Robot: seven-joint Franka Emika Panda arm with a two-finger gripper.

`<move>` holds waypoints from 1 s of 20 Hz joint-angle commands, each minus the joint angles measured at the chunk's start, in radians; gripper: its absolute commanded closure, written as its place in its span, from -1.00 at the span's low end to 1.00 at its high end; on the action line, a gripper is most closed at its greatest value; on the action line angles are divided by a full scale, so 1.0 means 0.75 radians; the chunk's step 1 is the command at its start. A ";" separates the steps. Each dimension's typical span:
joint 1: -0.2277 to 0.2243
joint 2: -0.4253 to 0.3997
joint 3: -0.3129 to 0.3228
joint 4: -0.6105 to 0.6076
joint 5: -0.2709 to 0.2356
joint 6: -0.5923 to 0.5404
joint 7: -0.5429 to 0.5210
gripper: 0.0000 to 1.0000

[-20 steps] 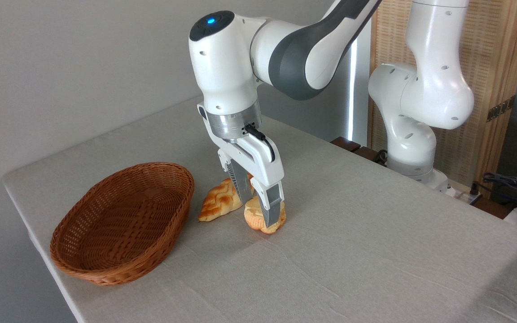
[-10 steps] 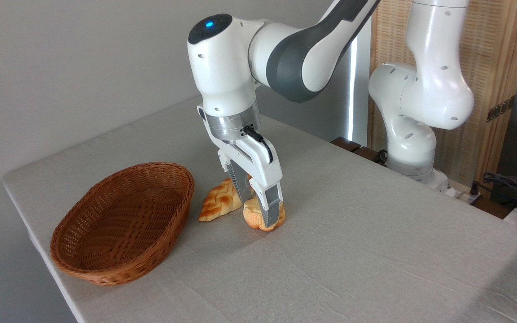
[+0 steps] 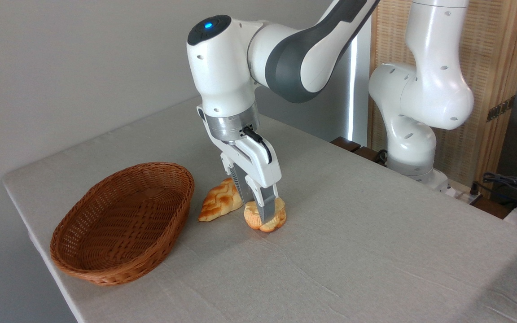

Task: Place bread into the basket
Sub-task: 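Lift the bun and carry it over the wicker basket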

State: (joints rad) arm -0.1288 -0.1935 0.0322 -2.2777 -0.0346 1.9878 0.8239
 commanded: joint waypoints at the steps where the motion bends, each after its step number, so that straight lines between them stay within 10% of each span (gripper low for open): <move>1: -0.008 0.004 0.010 -0.013 0.009 0.027 0.028 0.34; 7: -0.010 -0.016 -0.004 0.061 -0.007 0.000 0.024 0.33; 20: -0.047 0.133 -0.192 0.360 -0.283 0.219 -0.120 0.25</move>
State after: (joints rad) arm -0.1642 -0.1812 -0.0446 -2.0536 -0.2011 2.0421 0.8154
